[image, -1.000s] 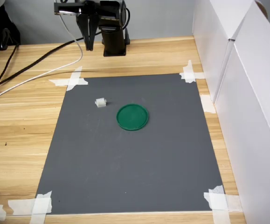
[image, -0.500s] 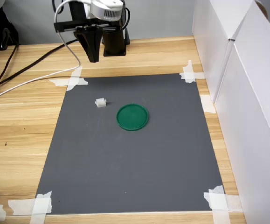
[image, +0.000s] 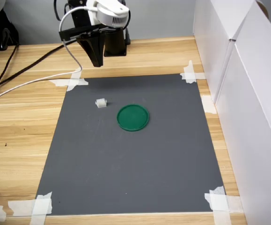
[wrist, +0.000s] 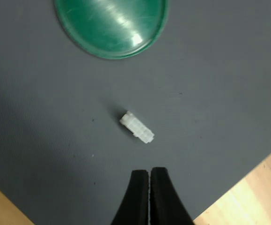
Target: Grasp a white terminal and put it in the green lid.
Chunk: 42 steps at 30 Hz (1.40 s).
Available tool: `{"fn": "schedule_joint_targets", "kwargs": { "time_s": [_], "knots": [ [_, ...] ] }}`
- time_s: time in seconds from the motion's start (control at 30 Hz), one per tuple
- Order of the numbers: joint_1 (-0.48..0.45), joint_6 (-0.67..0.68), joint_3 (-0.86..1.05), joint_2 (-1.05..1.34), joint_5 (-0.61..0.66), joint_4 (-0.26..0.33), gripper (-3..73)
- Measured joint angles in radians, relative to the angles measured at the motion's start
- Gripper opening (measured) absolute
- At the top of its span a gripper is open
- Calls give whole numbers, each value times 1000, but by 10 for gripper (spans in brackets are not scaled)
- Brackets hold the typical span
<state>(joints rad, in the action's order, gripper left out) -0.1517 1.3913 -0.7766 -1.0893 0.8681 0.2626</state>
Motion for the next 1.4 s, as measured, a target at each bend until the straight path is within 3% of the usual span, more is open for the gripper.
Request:
{"fn": "schedule_joint_targets", "kwargs": {
  "time_s": [0.17,0.27,0.6,0.73,0.83,1.1,1.4],
  "knots": [
    [0,147,-1,-43,3,-25,10],
    [0,161,-13,-66,7,-49,78],
    [0,56,-117,-146,8,-68,548],
    [0,56,-139,-151,1,-63,671],
    [0,76,-140,-151,13,-67,699],
    [0,286,-138,-179,126,-81,704],
    [0,302,-137,-256,82,-86,705]
  ]
}}
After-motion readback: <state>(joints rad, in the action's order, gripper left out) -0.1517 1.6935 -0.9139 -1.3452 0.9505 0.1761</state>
